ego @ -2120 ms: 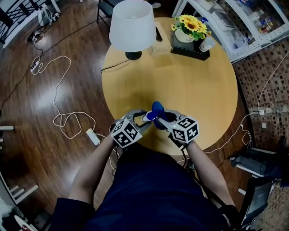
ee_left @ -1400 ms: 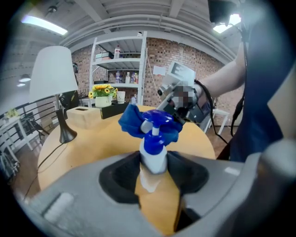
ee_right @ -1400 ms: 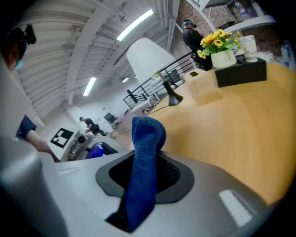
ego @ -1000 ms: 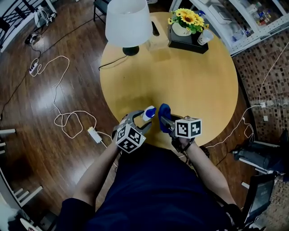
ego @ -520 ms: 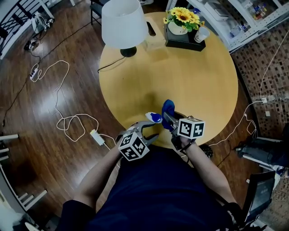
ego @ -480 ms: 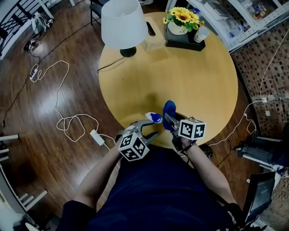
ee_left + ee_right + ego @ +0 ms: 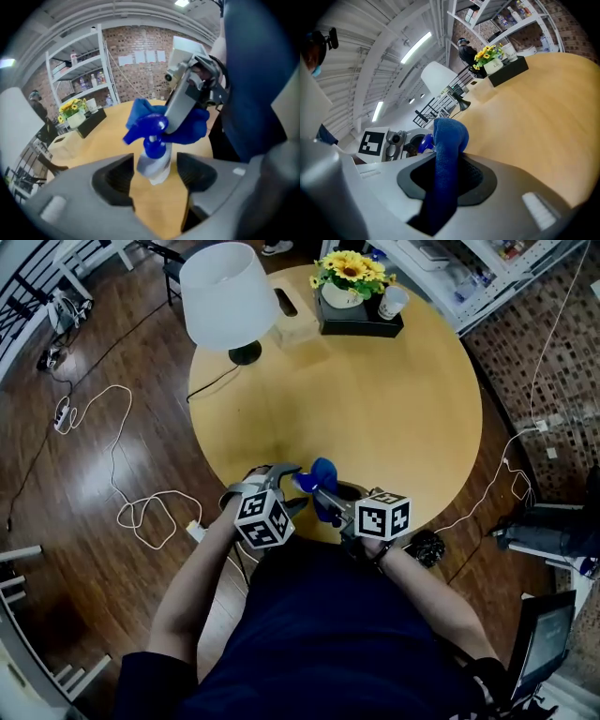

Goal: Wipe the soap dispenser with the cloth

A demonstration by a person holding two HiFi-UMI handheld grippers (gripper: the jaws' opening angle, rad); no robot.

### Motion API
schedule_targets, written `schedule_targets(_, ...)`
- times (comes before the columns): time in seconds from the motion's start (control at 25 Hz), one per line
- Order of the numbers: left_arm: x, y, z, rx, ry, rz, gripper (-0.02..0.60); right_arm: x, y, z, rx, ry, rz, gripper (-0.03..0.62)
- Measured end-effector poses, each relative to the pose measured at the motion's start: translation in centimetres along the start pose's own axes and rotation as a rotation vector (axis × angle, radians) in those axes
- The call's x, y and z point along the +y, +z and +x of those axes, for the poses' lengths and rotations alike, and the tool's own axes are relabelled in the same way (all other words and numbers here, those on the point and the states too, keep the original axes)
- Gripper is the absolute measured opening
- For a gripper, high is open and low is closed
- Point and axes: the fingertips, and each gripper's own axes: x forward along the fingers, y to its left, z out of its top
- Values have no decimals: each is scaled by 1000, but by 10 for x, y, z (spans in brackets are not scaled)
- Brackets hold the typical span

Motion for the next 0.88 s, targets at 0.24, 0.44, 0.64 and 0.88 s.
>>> schedule_targets(0.24,0,11,10,-18,99,-57,249,-29,-7,-6,46,-143,-36,103)
schedule_targets(0.44,-1,4,11,-38,145,-201,239,-53,-6,-26,5,-229,35,103)
schedule_targets(0.64,-1,-1,12,-7,196,-218,229,-11,7,-8,4,-78,-55,103)
schedule_targets(0.88,-5,-6,8,24,215,-216,213,-24,-2,4,59,-131,-96,104)
